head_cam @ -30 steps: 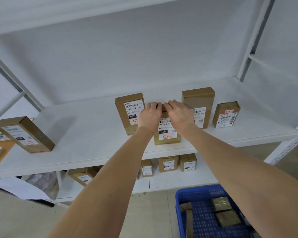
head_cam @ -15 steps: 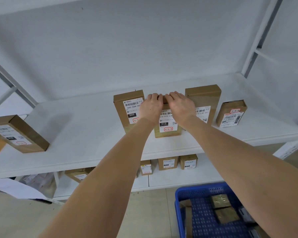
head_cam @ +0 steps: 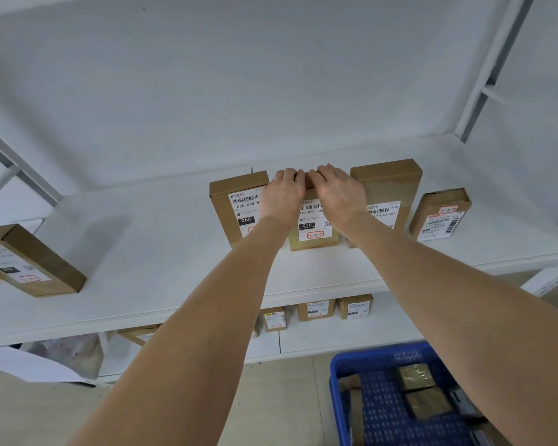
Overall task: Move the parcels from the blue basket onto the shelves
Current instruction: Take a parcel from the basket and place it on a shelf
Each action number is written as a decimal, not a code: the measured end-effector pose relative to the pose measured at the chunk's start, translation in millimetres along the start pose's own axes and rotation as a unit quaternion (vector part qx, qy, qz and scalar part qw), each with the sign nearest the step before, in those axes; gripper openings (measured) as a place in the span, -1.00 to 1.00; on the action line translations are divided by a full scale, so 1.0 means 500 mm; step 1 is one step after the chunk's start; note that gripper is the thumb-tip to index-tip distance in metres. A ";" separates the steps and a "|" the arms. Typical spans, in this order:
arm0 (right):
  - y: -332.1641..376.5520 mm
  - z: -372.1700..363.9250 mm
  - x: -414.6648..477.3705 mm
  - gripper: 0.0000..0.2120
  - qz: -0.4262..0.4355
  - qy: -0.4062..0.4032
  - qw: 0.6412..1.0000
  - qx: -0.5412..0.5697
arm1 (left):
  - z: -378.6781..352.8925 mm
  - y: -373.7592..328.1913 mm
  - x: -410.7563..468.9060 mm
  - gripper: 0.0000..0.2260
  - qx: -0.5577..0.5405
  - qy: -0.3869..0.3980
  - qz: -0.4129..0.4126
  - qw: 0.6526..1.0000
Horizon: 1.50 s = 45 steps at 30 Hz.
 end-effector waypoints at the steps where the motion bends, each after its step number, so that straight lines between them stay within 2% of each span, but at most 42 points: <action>1: 0.000 0.001 0.001 -0.57 -0.005 0.021 1.000 0.002 | 0.001 0.000 -0.001 -0.40 -0.009 0.015 -0.005 1.000; 8: -0.007 0.006 -0.005 -0.41 -0.051 0.099 0.993 -0.043 | 0.013 0.001 -0.011 -0.44 -0.018 0.055 -0.016 0.998; 12: -0.008 0.021 -0.020 -0.32 -0.059 0.100 0.992 -0.058 | 0.021 0.002 -0.024 -0.39 -0.021 0.078 -0.008 0.997; 15: -0.001 0.037 -0.035 -0.38 -0.061 0.090 0.992 -0.061 | 0.040 -0.003 -0.038 -0.42 -0.017 0.084 0.000 0.996; 19: 0.005 0.063 -0.075 -0.48 -0.077 0.073 0.992 -0.071 | 0.075 -0.025 -0.063 -0.52 -0.013 0.043 -0.004 0.999; 24: -0.015 0.095 -0.149 -0.45 -0.103 0.078 0.989 -0.074 | 0.093 -0.106 -0.109 -0.55 -0.028 0.013 -0.044 0.999; 28: -0.068 0.110 -0.227 -0.51 -0.141 0.093 0.982 -0.085 | 0.075 -0.192 -0.138 -0.61 -0.050 0.023 -0.087 0.995; 35: -0.171 0.084 -0.381 -0.60 -0.170 0.152 0.970 -0.084 | 0.032 -0.352 -0.197 -0.56 -0.046 0.087 -0.141 0.985; 39: -0.256 0.050 -0.485 -0.65 -0.174 0.186 0.965 -0.055 | -0.005 -0.454 -0.250 -0.52 -0.031 0.157 -0.144 0.977; 45: -0.410 -0.006 -0.676 -0.60 -0.169 0.264 0.949 -0.019 | -0.076 -0.651 -0.358 -0.56 -0.010 0.273 -0.122 0.954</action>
Point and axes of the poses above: each hand's wrist, its own x-axis towards the middle knuckle, its own z-axis out of the back of the hand, y = z × x, the point moved 5 cm from there along x, towards the middle knuckle, and after that the axes turned 13 degrees about x, right-handed, at the moved point
